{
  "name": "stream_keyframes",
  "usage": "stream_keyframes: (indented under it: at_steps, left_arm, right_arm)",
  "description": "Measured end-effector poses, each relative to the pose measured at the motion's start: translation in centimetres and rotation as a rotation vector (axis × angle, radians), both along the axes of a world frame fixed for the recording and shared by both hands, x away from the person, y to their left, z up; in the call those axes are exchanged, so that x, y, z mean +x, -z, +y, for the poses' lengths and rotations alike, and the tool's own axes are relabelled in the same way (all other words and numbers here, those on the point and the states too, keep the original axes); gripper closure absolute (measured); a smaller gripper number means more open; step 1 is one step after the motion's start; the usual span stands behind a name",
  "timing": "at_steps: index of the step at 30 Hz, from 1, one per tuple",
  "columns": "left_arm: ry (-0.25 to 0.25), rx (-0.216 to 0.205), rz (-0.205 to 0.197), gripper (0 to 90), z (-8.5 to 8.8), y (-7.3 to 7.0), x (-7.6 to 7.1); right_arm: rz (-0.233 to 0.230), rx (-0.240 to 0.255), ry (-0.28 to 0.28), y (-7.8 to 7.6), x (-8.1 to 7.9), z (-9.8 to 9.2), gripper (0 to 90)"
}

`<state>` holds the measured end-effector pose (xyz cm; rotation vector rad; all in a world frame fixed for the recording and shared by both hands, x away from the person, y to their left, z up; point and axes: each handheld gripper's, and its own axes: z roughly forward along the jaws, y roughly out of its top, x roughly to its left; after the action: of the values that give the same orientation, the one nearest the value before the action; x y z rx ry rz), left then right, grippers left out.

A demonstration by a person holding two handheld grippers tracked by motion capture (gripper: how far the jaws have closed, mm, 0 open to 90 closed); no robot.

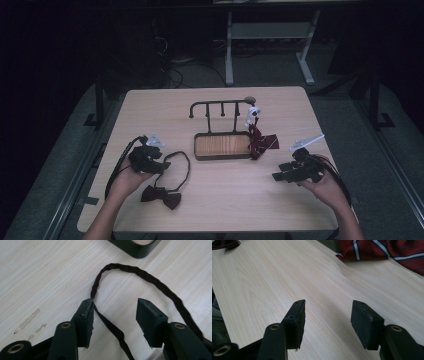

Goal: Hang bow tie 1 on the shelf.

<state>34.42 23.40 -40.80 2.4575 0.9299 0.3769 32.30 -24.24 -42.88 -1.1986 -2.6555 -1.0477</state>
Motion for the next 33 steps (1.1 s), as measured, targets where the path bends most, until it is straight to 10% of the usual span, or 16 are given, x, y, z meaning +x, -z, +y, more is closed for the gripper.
stream_keyframes:
  at_steps: [12, 33]
  left_arm:
    - [-0.035, 0.065, 0.092, 58.6, -0.8, 1.7, 4.0]
    - [-0.024, 0.112, 0.161, 82.3, -1.2, 3.1, 5.9]
  right_arm:
    - [-0.014, -0.002, -0.012, -0.2, -0.1, 0.0, 45.2]
    - [-0.024, 0.0, -0.021, -0.3, -0.3, 0.0, 45.5]
